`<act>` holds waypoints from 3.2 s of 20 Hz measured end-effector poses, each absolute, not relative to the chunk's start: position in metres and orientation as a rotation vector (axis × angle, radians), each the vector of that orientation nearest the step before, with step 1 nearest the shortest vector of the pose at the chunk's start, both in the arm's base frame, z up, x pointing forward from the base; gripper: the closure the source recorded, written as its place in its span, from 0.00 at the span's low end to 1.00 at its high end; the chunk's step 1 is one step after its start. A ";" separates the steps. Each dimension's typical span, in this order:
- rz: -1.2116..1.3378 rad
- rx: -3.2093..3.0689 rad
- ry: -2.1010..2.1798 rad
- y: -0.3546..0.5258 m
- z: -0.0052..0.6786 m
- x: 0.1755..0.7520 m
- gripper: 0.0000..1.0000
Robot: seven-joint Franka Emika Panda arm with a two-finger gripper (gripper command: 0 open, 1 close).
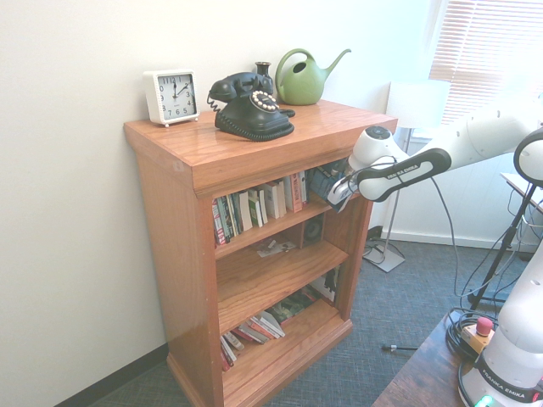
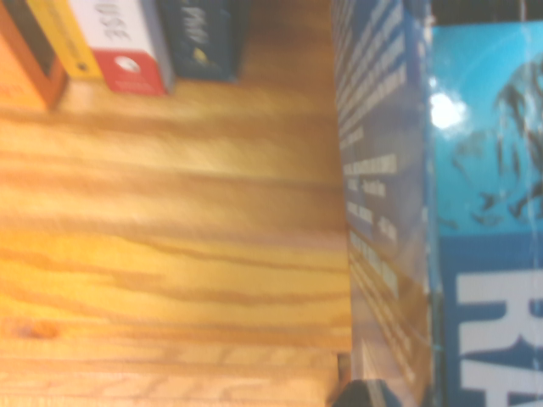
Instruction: Shelf the books
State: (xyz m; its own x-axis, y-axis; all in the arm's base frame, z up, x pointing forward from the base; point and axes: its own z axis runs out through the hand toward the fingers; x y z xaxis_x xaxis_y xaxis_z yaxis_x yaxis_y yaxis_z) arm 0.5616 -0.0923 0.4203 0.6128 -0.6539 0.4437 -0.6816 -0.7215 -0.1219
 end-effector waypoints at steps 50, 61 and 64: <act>1.131 2.606 -1.099 -0.060 0.394 0.551 0.00; 1.141 2.612 -1.086 -0.055 0.395 0.559 0.00; 1.148 2.615 -1.082 -0.053 0.397 0.560 0.00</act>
